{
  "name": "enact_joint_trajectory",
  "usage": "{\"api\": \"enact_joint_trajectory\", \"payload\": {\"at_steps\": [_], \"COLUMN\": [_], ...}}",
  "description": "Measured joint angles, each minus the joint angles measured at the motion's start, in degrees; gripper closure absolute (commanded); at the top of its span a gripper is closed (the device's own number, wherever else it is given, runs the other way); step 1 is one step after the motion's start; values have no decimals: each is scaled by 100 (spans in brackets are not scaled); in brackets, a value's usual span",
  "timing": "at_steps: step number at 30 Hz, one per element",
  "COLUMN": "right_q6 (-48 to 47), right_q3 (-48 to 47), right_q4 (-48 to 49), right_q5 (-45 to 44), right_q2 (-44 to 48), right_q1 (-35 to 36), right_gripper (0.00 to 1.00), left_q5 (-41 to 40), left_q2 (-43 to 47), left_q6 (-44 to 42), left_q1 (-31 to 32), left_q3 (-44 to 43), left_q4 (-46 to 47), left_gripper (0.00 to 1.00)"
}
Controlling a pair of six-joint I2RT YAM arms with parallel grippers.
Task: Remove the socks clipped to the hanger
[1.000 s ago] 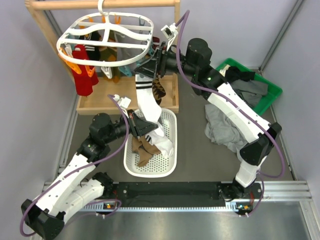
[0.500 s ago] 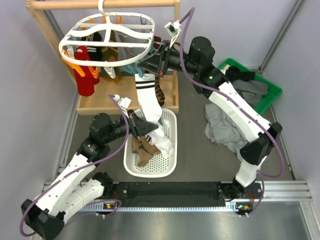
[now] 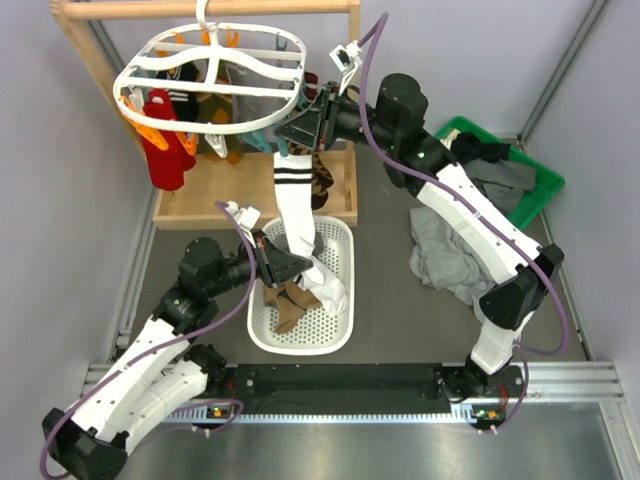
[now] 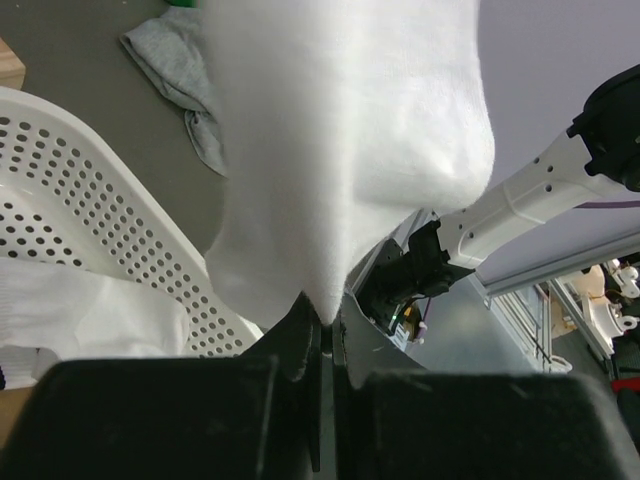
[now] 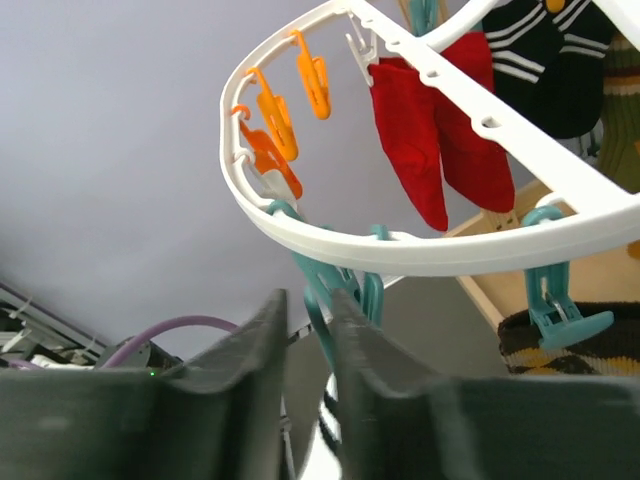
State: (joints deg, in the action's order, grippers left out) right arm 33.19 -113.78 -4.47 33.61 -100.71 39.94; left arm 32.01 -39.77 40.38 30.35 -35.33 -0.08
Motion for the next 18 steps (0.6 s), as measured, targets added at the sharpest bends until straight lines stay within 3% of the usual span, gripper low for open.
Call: {"api": "enact_joint_trajectory", "payload": {"at_steps": [1, 7, 10, 18], "right_q6": [17, 15, -76, -149], "right_q3": [0, 136, 166, 160], "right_q4": [-7, -146, -328, -352], "right_q5": [-9, -168, -254, 22], "right_q2": [2, 48, 57, 57], "right_q1": [0, 0, 0, 0], "right_gripper": [56, 37, 21, 18], "left_q5": [2, 7, 7, 17], "left_q2": [13, 13, 13, -7], "left_q6": [0, -4, -4, 0], "left_q1": [0, 0, 0, 0], "left_q3": [0, -4, -37, -142], "left_q4": [-2, -44, -57, -59], "left_gripper": [100, 100, 100, 100]}}
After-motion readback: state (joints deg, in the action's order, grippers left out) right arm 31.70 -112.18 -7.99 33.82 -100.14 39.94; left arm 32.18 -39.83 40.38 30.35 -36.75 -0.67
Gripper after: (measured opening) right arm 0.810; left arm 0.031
